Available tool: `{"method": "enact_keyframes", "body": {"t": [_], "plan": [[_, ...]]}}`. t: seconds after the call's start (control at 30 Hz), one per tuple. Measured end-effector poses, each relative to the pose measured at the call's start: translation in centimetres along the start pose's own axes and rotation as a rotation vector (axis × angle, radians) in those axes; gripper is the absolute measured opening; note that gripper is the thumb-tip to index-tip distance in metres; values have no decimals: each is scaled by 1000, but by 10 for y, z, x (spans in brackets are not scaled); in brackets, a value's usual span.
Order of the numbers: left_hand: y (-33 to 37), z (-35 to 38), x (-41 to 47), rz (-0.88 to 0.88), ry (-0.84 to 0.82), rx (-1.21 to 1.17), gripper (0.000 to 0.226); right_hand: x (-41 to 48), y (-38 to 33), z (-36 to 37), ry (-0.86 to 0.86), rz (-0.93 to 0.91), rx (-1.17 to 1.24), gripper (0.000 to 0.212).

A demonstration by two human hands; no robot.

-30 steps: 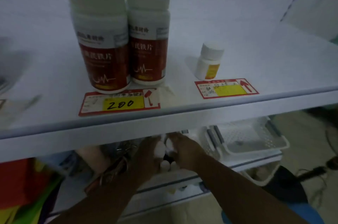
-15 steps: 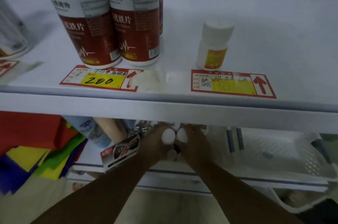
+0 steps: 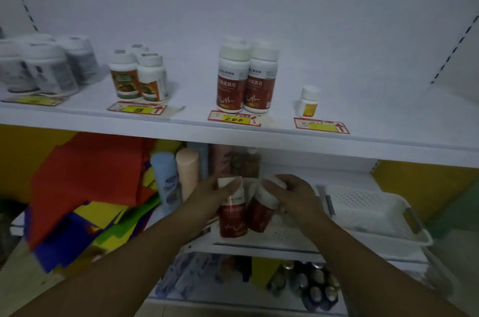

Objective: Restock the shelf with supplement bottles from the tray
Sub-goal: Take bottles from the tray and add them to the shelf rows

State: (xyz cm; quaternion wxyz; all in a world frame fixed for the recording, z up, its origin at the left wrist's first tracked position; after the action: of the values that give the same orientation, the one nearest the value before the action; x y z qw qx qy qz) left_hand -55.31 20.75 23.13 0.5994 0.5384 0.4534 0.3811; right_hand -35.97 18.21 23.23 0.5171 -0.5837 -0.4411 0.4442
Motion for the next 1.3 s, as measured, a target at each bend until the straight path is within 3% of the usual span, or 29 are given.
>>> {"method": "enact_keyframes", "body": {"t": [0.1, 0.23, 0.33, 0.5, 0.57, 0.7, 0.77, 0.9, 1.0, 1.1, 1.3], "plan": [[26, -9, -35, -20, -65, -79, 34, -38, -37, 17, -14, -1, 130, 17], [68, -17, -72, 45, -89, -109, 30, -76, -88, 41, -109, 22, 252, 54], [99, -19, -89, 92, -102, -106, 42, -93, -124, 46, -130, -21, 270, 70], [149, -15, -98, 182, -111, -94, 47, -97, -170, 40, -212, -55, 469, 43], [169, -12, -97, 246, -121, -50, 48, -95, -188, 35, -239, -106, 426, 36], [211, -14, -81, 365, -140, -22, 45, -78, -235, 27, -300, -304, 197, 55], [238, -20, -68, 425, -123, 3, 50, -63, -262, 17, -227, -437, 110, 61], [302, -36, -28, 581, 10, 171, 55, -13, -312, -13, 19, -666, 72, 51], [340, -45, 16, 667, 90, 258, 39, 46, -331, -29, 91, -670, 114, 47], [356, -52, 70, 602, 100, 308, 21, 110, -329, -29, 53, -610, 71, 36], [333, -58, 148, 361, 64, 546, 17, 193, -293, 0, -143, -475, -180, 25]]}}
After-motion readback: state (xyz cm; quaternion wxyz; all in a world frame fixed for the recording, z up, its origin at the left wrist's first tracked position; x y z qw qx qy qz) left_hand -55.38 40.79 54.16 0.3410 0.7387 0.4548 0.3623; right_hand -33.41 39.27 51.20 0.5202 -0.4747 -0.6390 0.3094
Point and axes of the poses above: each hand's wrist, its own x-axis towards the middle knuckle, its own z-axis out of the palm, y = z × x, the point moved 1 cm from there along x, towards the middle knuckle, and after that the axes turned 5 degrees about x, right-handed, at the moved point
